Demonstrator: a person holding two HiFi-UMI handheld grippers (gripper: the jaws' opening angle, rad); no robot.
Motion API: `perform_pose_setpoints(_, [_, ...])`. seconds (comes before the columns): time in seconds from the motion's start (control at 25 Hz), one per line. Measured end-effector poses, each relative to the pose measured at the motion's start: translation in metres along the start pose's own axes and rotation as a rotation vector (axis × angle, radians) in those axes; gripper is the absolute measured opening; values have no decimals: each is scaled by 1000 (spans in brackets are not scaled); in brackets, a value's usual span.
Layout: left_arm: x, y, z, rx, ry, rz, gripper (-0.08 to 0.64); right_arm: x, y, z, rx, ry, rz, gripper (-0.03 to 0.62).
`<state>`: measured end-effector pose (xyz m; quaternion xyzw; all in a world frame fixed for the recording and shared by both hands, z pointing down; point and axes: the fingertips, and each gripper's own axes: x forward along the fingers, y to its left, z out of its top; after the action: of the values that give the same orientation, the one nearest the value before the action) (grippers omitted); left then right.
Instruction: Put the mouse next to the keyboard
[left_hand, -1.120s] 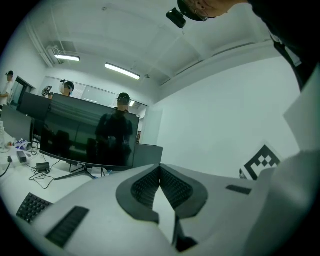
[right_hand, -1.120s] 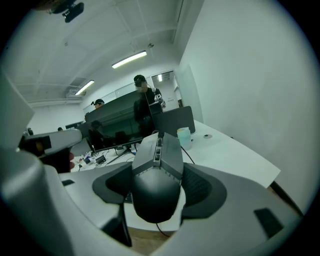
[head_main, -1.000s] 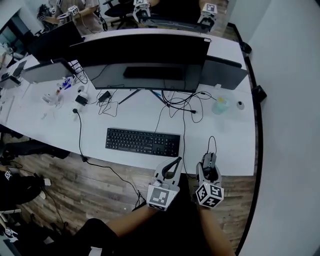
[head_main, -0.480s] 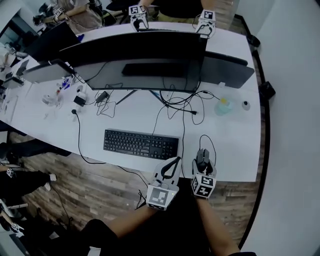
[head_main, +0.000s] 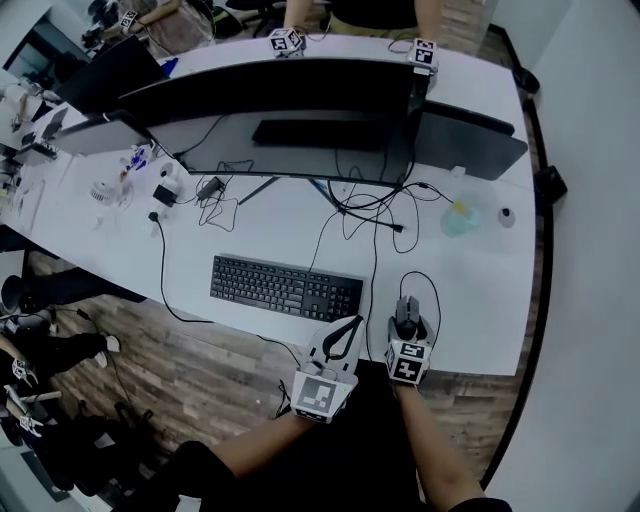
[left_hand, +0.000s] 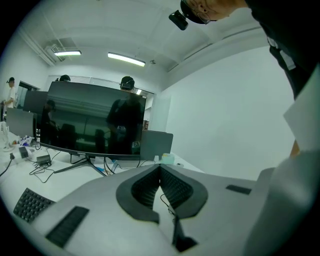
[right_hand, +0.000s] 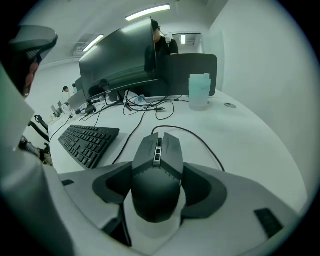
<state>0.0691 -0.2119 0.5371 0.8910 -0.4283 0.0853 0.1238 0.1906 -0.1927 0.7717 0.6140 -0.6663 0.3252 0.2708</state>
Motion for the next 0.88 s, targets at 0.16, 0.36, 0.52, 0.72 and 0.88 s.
perform_pose_setpoints(0.16, [0, 3, 0, 10, 10, 11, 6, 9, 1, -7, -10, 25, -1, 307])
perform_pose_setpoints(0.36, [-4, 6, -1, 24, 21, 18, 7, 14, 2, -6, -36, 19, -21, 308])
perform_pose_setpoints(0.52, [-10, 9, -4, -6, 5, 25, 6, 10, 4, -6, -13, 15, -13, 308])
perform_pose_setpoints(0.72, [-21, 10, -1, 4, 0, 18, 6, -12, 5, 4, 2, -33, -19, 308])
perform_pose_setpoints(0.88, [-34, 9, 2, -11, -20, 13, 6, -43, 16, 22, 14, -109, -1, 308])
